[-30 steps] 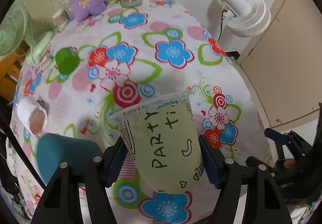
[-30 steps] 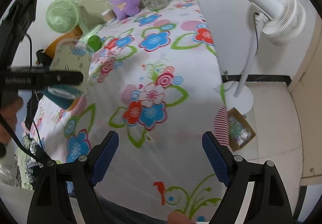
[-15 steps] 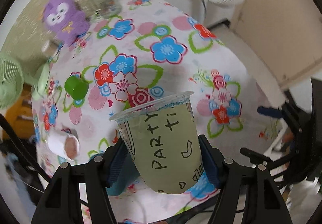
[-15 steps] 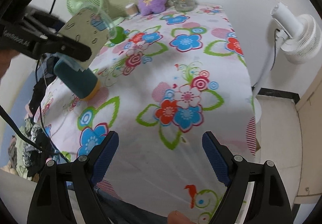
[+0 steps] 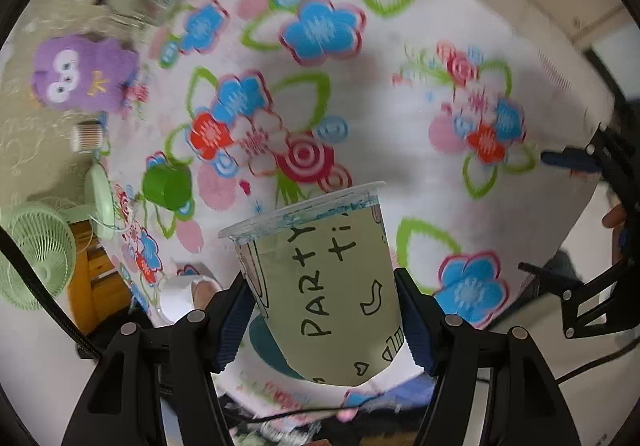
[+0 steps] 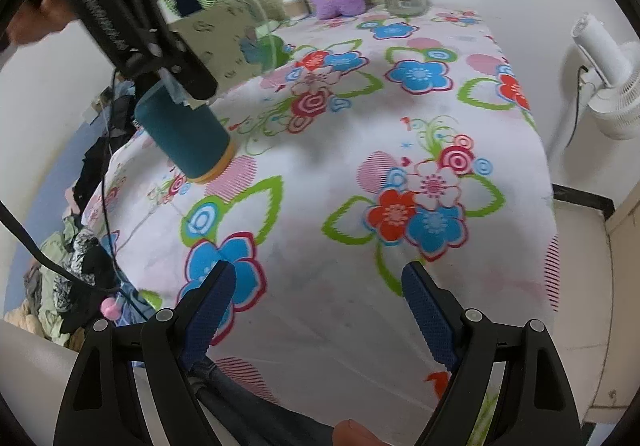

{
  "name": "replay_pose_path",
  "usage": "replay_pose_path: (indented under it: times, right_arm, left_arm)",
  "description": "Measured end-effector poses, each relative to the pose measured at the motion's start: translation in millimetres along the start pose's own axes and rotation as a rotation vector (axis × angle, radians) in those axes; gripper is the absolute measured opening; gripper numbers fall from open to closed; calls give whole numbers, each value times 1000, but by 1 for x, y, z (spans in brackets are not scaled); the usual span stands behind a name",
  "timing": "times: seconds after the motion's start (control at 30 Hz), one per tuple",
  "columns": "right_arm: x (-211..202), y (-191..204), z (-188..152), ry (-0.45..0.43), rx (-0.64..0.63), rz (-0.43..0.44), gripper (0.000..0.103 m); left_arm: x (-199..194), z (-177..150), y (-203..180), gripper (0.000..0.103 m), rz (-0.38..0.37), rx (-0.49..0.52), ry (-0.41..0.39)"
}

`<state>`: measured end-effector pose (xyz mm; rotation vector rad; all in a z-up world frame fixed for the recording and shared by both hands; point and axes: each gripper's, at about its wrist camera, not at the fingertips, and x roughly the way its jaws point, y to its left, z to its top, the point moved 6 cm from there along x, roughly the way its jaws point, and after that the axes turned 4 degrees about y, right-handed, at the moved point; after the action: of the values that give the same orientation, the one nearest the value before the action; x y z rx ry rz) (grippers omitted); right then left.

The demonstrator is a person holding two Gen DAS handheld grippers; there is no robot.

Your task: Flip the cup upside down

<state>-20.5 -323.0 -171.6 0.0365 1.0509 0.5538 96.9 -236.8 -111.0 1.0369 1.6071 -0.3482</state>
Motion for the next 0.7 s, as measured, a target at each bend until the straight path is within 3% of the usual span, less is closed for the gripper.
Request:
replay_pose_path:
  times: [0.13,0.5,0.7]
  right_arm:
    - [3,7,0,0,-13,13,87]
    - [-9,19,-3,-87,-43,-3,87]
    - [-8,21,-1,-103,-57,4,87]
  left_arm:
    - [12,6,-7,69,71,80,93]
    - [37,29,-35,70,28,223,276]
    - [52,34,-40,70,78,297,377]
